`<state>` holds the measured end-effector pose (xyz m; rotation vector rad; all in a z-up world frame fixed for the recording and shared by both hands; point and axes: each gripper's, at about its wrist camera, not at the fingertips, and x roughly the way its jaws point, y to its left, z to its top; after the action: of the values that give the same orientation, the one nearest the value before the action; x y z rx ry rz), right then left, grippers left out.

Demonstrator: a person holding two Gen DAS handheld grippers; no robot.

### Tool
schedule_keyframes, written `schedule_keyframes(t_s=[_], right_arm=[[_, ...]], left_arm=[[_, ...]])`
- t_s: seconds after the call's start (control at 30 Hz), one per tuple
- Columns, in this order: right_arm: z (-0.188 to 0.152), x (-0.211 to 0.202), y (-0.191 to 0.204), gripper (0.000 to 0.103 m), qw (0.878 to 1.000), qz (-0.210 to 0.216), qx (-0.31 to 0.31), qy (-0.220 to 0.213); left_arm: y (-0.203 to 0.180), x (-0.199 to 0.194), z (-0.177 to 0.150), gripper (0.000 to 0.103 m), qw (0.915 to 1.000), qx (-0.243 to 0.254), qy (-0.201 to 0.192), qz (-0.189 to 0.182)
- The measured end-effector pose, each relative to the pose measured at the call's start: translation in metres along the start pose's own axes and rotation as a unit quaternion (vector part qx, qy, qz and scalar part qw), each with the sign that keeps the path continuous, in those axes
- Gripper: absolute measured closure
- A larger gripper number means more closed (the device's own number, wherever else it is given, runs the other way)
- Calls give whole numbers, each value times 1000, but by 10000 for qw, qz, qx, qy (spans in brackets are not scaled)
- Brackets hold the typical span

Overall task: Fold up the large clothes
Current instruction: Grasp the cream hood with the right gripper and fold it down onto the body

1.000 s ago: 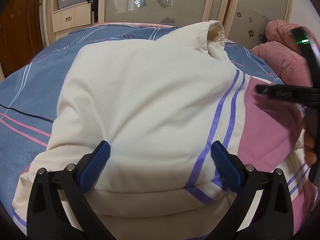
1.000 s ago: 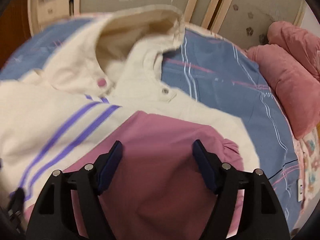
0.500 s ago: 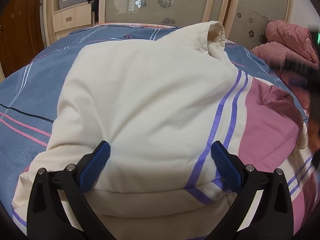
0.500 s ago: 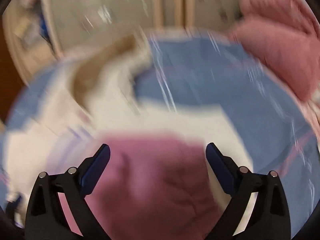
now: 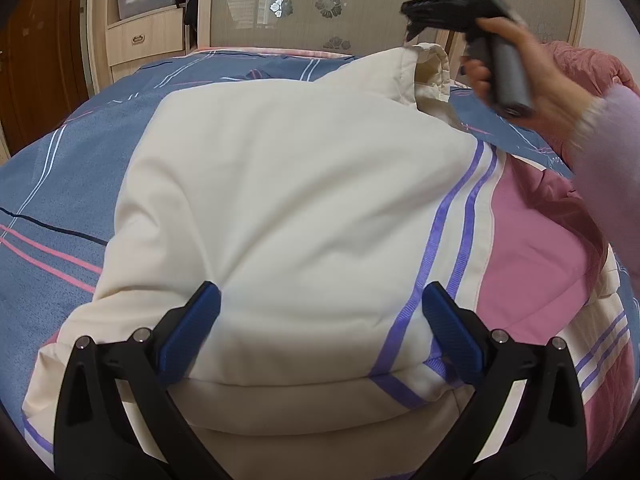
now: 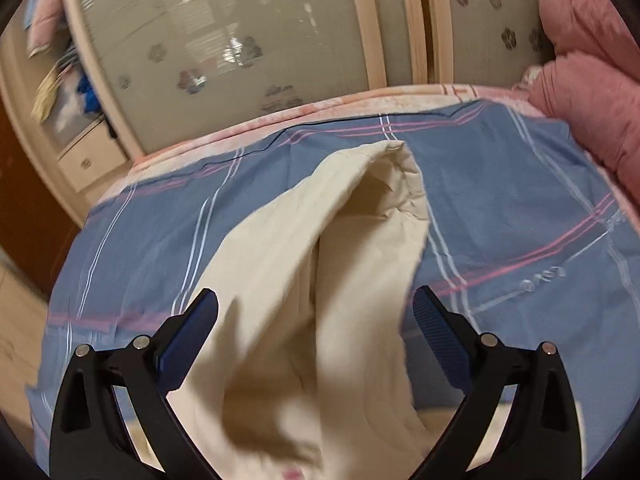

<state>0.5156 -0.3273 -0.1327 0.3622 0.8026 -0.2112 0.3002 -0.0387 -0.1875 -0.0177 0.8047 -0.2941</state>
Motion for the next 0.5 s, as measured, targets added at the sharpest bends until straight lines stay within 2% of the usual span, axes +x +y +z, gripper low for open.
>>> schedule_keyframes(t_s=[0.13, 0.17, 0.2, 0.23, 0.27, 0.3, 0.37, 0.43, 0.5], right_arm=[[16, 34, -21, 4, 9972, -352, 606, 242], [17, 36, -30, 8, 9955, -332, 860, 236], [16, 34, -36, 35, 9940, -216, 1052, 214], [16, 30, -41, 56, 9926, 114, 1171, 304], [15, 27, -43, 95, 9920, 290, 1180, 339], [14, 12, -42, 97, 9923, 411, 1154, 203], [11, -32, -33, 98, 9934, 650, 886, -336], [-2, -95, -16, 98, 9905, 983, 347, -895], [-32, -163, -3, 98, 9815, 1430, -201, -1259]], left_arm=[[0, 0, -1, 2, 10000, -1, -2, -3], [0, 0, -1, 2, 10000, -3, -3, -4], [0, 0, -1, 2, 10000, -4, -3, -5], [0, 0, -1, 2, 10000, -4, -1, -3], [0, 0, -1, 2, 10000, -4, 0, -1], [0, 0, -1, 2, 10000, -5, -2, -2], [0, 0, -1, 2, 10000, -4, -2, 0], [0, 1, -1, 2, 10000, 2, 2, 13], [1, 2, -1, 2, 10000, 0, 7, 9]])
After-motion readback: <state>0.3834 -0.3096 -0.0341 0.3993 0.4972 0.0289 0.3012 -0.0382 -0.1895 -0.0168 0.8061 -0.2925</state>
